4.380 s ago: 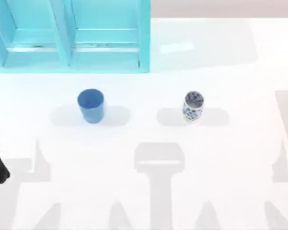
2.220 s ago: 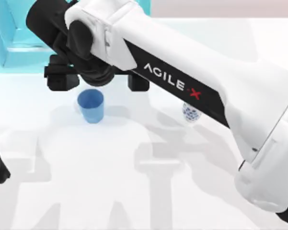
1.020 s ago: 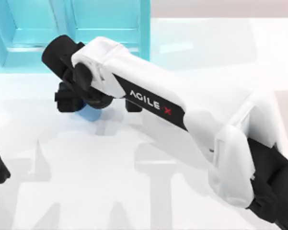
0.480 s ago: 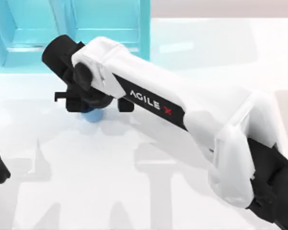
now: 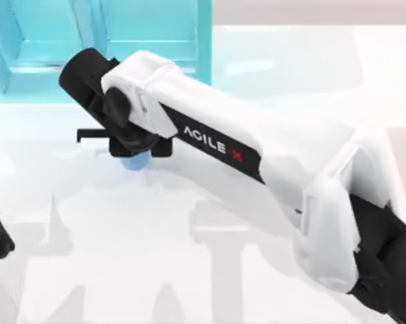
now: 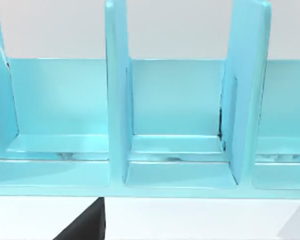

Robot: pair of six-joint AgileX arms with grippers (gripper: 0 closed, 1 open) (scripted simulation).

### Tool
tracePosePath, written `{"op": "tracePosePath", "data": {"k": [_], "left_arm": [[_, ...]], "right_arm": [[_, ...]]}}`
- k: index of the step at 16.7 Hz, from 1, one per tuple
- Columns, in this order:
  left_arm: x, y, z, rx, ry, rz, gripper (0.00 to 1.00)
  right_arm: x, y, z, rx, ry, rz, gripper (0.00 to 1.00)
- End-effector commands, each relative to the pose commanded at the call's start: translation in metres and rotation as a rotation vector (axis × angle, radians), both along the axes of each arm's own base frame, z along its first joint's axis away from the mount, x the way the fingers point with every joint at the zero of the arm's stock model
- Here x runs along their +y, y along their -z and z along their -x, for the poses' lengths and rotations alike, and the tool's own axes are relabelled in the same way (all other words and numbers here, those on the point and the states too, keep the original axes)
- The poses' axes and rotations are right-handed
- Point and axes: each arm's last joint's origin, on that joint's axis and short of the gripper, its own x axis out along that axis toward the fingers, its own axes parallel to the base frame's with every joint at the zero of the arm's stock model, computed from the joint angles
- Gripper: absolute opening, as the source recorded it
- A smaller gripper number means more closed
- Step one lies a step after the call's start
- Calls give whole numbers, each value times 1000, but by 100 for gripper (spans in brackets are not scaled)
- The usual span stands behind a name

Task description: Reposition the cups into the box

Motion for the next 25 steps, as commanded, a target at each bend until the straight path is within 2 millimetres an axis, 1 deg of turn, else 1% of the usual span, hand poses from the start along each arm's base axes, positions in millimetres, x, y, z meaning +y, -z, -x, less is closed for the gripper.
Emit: {"op": "tracePosePath", "data": {"k": [6,8,10,12,14,18,20,22,25], "left_arm": [[0,0,0,0,0,0,100],[0,0,0,0,0,0,100],[0,0,0,0,0,0,100],[0,0,0,0,0,0,100],[0,0,0,0,0,0,100],[0,0,0,0,0,0,100],[0,0,0,0,0,0,100],[0,0,0,0,0,0,100],[0,0,0,0,0,0,100]], "right_arm": [[0,0,0,0,0,0,0],[1,-3,2,-2,-4,-3,0],[-4,-12,0,-5,-8,-5,0],[-17,-30,-3,-9,-9,-7,0],[-35,-50,-5,-7,-7,-3,0],[-78,-86,0,3,-4,4,0],[-93,-98,2,0,-4,-1,0],[-99,-103,3,-2,-4,-3,0],[-96,-102,4,-2,-7,-2,0]]}}
